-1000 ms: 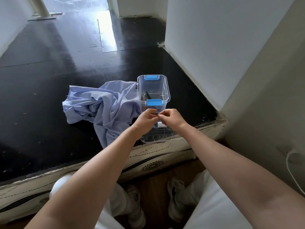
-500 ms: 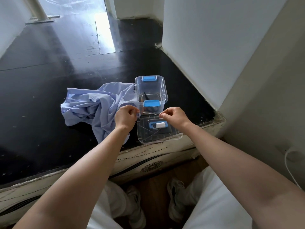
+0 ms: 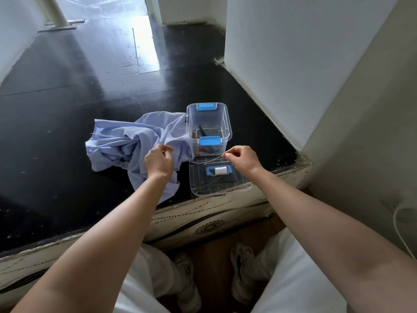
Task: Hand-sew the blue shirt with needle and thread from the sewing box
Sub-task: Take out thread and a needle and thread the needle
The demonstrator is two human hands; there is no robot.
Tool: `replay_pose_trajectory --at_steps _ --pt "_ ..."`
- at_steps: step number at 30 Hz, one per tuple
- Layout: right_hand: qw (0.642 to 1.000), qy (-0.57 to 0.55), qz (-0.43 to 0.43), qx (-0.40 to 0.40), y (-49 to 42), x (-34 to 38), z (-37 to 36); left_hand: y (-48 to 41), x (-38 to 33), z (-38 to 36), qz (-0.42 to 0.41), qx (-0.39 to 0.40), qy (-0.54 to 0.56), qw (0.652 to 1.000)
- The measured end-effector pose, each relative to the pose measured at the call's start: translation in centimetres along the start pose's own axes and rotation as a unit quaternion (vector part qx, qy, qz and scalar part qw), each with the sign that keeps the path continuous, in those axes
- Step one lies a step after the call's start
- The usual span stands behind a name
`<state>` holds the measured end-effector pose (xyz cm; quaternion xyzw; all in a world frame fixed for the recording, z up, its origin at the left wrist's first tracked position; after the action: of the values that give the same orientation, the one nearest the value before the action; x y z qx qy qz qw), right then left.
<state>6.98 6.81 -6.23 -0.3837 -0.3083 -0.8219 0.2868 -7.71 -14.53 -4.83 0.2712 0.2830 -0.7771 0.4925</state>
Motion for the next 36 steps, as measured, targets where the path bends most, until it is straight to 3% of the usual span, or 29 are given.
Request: replay_pose_trajectory --at_steps 3,7,9,12,14,21,25,31,36 --pt "1.0 -0.006 0.008 0.017 0.2 0.3 -0.6 0.4 -0.8 -0.7 -0.022 0.029 -0.132 0.991" --pt "0.999 -0.001 0.025 0.039 0.5 0.9 -1.2 1.3 -6.1 -1.9 -0.178 0.009 0.005 0.984" --pt "0.998 0.002 0.032 0.046 0.5 1.1 -1.3 1.6 -7.8 -3.5 -0.194 0.071 0.083 0.975" --pt "0.998 0.006 0.039 0.048 0.6 1.3 -1.1 2.9 -8.1 -6.9 -0.108 0.25 0.205 0.94" --pt "0.998 0.002 0.042 0.045 0.7 1.4 -0.9 3.7 -8.0 -8.0 -0.101 0.3 0.208 0.926" --pt "0.999 0.017 0.025 0.029 0.6 0.5 -0.3 1.2 -4.5 -4.6 -0.1 0.145 -0.031 0.984" --pt "0.999 0.004 0.023 -0.035 0.5 0.2 1.2 0.5 -2.3 -1.6 -0.05 0.054 -0.018 0.997" --pt "0.999 0.007 0.032 -0.025 0.5 1.0 0.5 0.6 -0.9 -1.8 -0.03 0.074 0.011 0.997" --pt "0.999 0.013 0.029 0.004 0.4 0.8 -0.3 0.6 -1.5 -1.6 -0.051 0.088 -0.156 0.982"
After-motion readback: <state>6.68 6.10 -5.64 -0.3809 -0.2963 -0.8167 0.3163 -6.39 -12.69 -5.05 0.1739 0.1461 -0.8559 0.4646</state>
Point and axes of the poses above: each hand's wrist, its own y-axis away from the middle knuckle, its own z-axis out of the back of the hand, x = y × z, the point moved 8 cm from there along -y, towards the middle knuckle, and after that the axes turned 12 degrees about -z, right-handed, at the moved point
